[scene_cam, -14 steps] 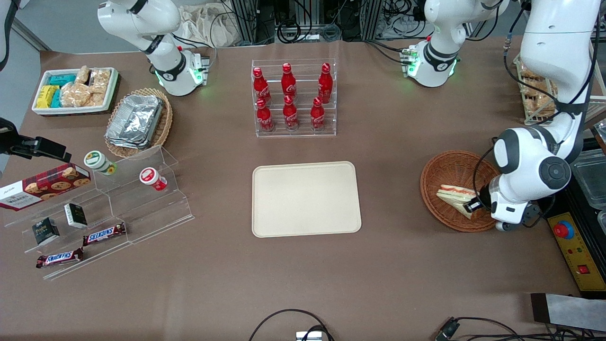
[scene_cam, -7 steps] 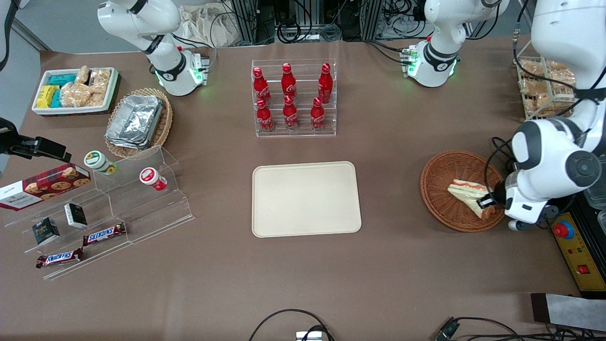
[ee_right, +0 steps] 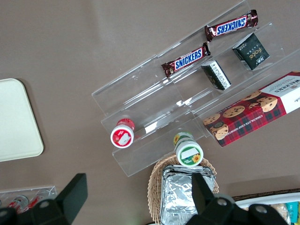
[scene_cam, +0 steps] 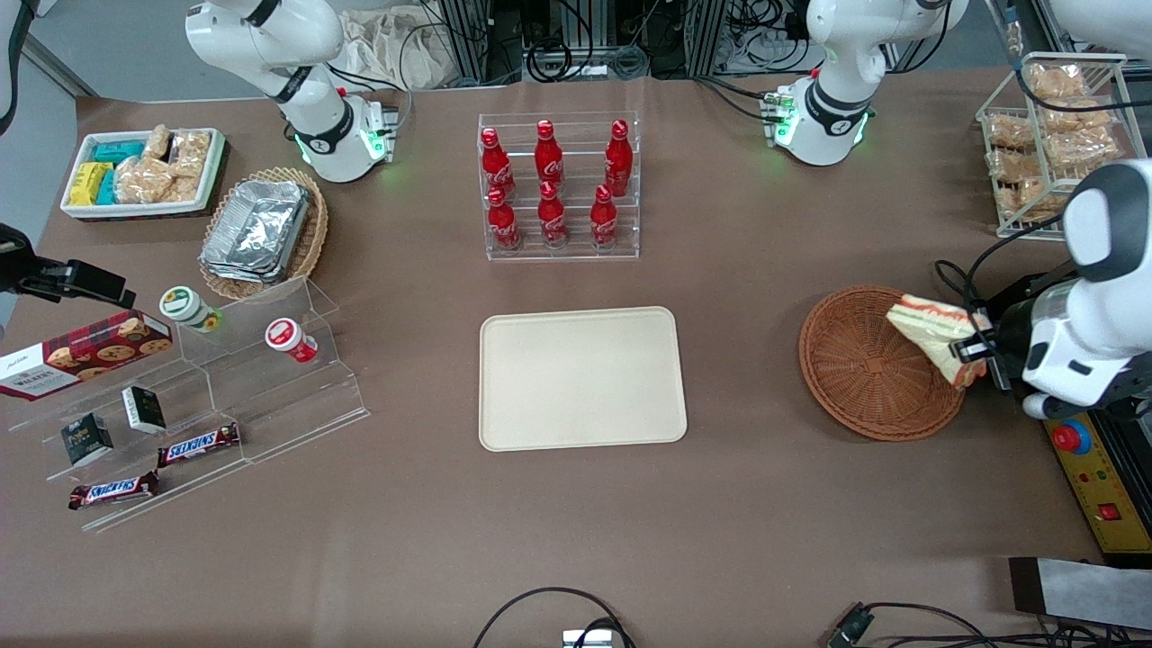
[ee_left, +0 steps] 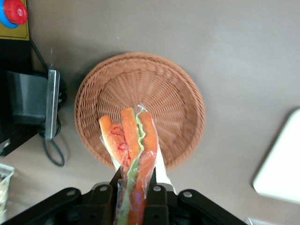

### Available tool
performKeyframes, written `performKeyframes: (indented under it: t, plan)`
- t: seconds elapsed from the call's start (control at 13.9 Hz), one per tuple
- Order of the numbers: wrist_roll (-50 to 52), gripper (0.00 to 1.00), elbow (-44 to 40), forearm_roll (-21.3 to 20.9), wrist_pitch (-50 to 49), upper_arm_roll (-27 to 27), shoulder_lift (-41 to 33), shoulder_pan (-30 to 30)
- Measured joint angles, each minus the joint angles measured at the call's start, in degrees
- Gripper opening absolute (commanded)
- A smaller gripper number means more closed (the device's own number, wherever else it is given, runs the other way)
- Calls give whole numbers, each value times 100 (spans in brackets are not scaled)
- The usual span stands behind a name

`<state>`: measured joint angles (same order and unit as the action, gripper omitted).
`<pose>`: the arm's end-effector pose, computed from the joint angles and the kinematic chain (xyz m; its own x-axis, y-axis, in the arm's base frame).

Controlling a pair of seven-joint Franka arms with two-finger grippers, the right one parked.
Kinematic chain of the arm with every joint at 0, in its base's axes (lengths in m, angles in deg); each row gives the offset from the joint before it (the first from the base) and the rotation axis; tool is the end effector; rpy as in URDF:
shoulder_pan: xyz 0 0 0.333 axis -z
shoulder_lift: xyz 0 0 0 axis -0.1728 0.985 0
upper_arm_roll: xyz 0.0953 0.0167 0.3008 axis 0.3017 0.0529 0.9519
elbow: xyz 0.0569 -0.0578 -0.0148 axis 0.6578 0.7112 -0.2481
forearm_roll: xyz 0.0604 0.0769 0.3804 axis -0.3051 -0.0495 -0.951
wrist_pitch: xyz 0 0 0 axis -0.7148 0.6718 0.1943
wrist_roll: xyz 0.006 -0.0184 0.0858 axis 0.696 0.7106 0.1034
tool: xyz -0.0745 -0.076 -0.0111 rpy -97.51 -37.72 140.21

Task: Place sandwich from basket to tray
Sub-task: 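Lift the sandwich out of the basket with the left gripper, then carry the sandwich over the cream tray and lower it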

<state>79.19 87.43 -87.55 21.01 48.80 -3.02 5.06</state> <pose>0.6174 0.0013 0.4925 0.9427 0.2656 -0.2019 0.2650 -0.9638 -0.0308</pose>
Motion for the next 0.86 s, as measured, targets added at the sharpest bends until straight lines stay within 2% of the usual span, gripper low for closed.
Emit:
performKeyframes:
  t: [0.14, 0.36, 0.58, 0.86]
  plan:
    - [-1, 0, -524, 1, -460, -168, -10, 188]
    - [9, 0, -639, 3, -495, -333, 97, 828]
    - [197, 0, -793, -23, -121, -361, 519, 1638]
    - [579, 0, -901, -40, 697, -365, 1203, 2417]
